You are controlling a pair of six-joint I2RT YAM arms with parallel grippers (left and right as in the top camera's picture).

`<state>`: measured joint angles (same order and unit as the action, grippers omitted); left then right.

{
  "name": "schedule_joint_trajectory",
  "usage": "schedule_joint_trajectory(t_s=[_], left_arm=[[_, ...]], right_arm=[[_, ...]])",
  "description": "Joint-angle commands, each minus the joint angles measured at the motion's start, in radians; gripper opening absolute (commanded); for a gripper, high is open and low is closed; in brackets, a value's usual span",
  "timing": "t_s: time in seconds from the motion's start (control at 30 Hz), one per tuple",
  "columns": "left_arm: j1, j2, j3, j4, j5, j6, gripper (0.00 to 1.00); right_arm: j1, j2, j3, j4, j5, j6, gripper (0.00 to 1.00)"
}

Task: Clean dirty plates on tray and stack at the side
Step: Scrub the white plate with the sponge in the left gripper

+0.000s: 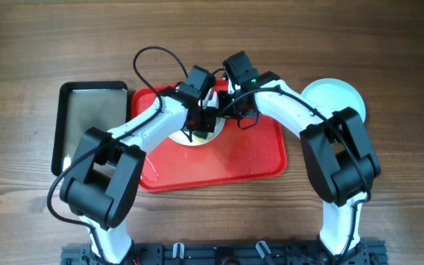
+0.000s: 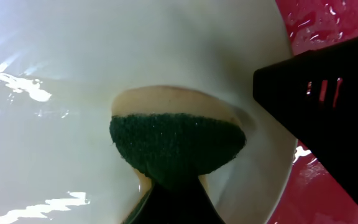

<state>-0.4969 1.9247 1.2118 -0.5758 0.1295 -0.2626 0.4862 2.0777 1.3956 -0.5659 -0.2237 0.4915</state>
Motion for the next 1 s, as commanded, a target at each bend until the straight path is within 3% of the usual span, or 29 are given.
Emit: schedule_joint_trajectory(t_s=[0.0, 0.17, 0.2, 0.3, 0.4, 0.57, 0.73, 0.8, 0.97], left_arm=[[0.053, 0.043, -0.02, 0.092, 0.015, 0.019, 0.04], [0.14, 0.043, -0.02, 0.276, -0.315, -0.062, 0.04], [0.161, 0.043, -0.021, 0.268, -0.377, -0.089, 0.04], [0.196, 0.043, -0.021, 0.098, -0.376, -0.138, 0.04], [0.222, 0.043, -0.021, -0.048, -0.205, -0.127, 0.04], [0.232, 0.043, -0.021, -0.116, 0.315, 0.201, 0.04], [0.135, 0.043, -0.021, -0.14, 0.356, 0.22, 0.04], [0.101, 0.043, -0.021, -0.069, 0.302, 0.124, 0.04], [0.083, 0.043, -0.021, 0.141, -0.188, -0.071, 0.04]], right_arm=[[0.009, 0.023, -0.003, 0.005, -0.041, -0.018, 0.04], [0.01, 0.024, -0.003, -0.019, -0.069, -0.01, 0.04], [0.01, 0.025, -0.003, -0.019, -0.064, -0.006, 0.04], [0.001, 0.025, -0.003, -0.022, -0.026, 0.051, 0.04], [-0.076, 0.031, -0.006, 0.005, -0.147, 0.017, 0.04], [-0.138, 0.122, -0.015, 0.042, -0.464, -0.151, 0.04], [-0.122, 0.124, -0.015, 0.06, -0.465, -0.147, 0.04], [-0.122, 0.124, -0.015, 0.06, -0.466, -0.147, 0.04], [-0.122, 0.124, -0.015, 0.056, -0.465, -0.147, 0.04]])
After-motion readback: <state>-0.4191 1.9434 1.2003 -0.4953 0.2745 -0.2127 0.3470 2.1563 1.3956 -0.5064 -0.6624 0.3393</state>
